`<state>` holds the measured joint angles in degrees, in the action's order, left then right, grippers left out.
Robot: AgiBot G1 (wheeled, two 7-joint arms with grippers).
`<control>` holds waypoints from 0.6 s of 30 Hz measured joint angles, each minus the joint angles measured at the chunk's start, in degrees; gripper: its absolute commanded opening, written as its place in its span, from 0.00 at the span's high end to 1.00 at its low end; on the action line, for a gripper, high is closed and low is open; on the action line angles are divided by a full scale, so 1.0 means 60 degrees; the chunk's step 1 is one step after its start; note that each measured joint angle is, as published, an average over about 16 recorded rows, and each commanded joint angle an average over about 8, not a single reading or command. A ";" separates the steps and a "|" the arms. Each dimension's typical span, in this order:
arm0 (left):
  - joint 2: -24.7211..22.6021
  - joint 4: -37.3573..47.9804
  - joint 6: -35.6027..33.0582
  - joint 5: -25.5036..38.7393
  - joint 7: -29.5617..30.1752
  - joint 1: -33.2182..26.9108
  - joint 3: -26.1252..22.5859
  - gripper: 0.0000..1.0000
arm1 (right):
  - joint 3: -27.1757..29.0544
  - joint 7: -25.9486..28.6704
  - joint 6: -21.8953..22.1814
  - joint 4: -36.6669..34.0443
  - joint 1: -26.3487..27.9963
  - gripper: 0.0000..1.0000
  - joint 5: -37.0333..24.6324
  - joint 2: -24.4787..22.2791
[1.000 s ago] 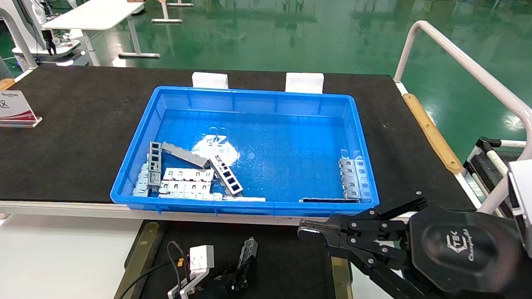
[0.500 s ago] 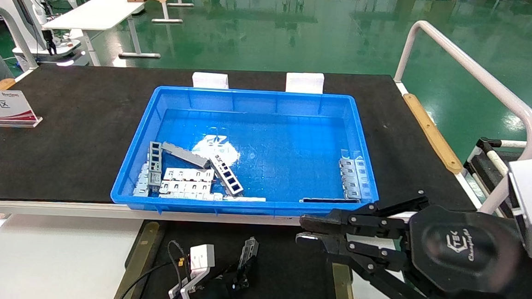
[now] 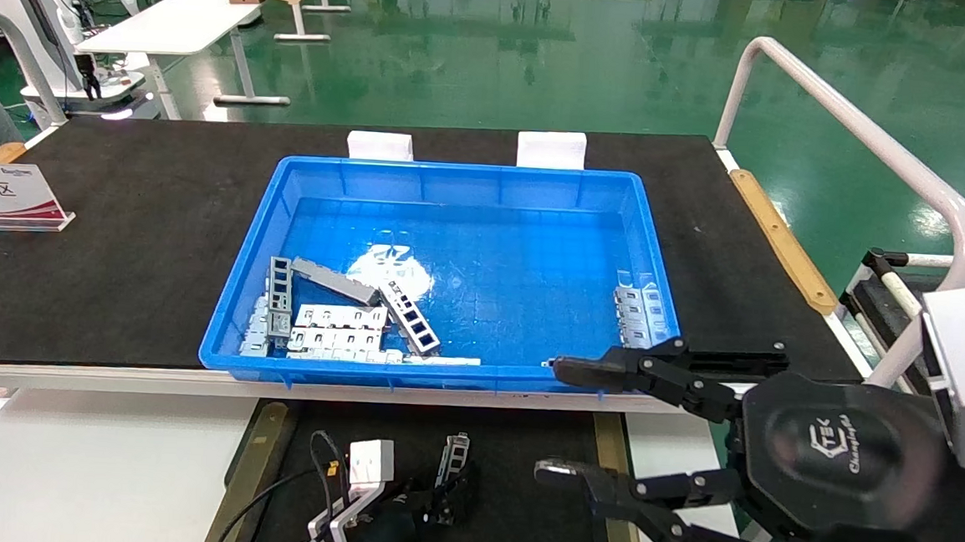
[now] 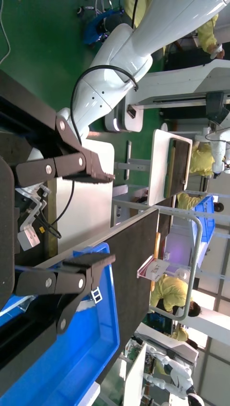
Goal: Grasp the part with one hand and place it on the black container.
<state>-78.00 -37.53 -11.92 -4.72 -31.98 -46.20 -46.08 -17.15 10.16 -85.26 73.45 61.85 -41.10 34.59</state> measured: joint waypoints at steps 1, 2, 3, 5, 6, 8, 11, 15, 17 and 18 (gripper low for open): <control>0.0011 0.0033 -0.0095 -0.0011 -0.0095 0.0003 -0.0009 0.00 | 0.0000 0.0000 0.0000 0.0000 0.0000 0.00 0.0000 0.0000; 0.0023 0.0069 -0.0199 -0.0020 -0.0188 0.0007 -0.0021 0.00 | -0.0001 0.0000 0.0000 0.0000 0.0000 0.00 0.0001 0.0000; 0.0037 0.0105 -0.0310 -0.0024 -0.0276 0.0010 -0.0036 0.00 | -0.0001 -0.0001 0.0001 0.0000 0.0000 0.00 0.0001 -0.0001; 0.0073 0.0181 -0.0559 -0.0020 -0.0433 0.0015 -0.0078 0.00 | -0.0002 -0.0001 0.0001 0.0000 0.0001 0.00 0.0002 -0.0001; 0.0094 0.0219 -0.0692 -0.0013 -0.0501 0.0016 -0.0106 0.00 | -0.0003 -0.0001 0.0001 0.0000 0.0001 0.00 0.0002 -0.0001; 0.0149 0.0296 -0.0975 0.0019 -0.0609 0.0012 -0.0182 0.00 | -0.0004 -0.0002 0.0002 0.0000 0.0001 0.00 0.0003 -0.0002; 0.0273 0.0403 -0.1433 0.0120 -0.0689 -0.0019 -0.0354 0.00 | -0.0005 -0.0003 0.0002 0.0000 0.0001 0.00 0.0004 -0.0002; 0.0531 0.0502 -0.2087 0.0347 -0.0617 -0.0108 -0.0695 0.00 | -0.0007 -0.0004 0.0003 0.0000 0.0002 0.00 0.0005 -0.0003; 0.0708 0.0531 -0.2436 0.0503 -0.0523 -0.0176 -0.0903 0.00 | -0.0008 -0.0004 0.0004 0.0000 0.0002 0.00 0.0006 -0.0003; 0.0803 0.0541 -0.2610 0.0584 -0.0464 -0.0214 -0.1009 0.00 | -0.0009 -0.0004 0.0004 0.0000 0.0002 0.00 0.0006 -0.0004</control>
<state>-73.18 -34.28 -27.58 -1.22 -34.76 -47.48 -52.13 -17.20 10.13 -85.23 73.45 61.86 -41.07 34.57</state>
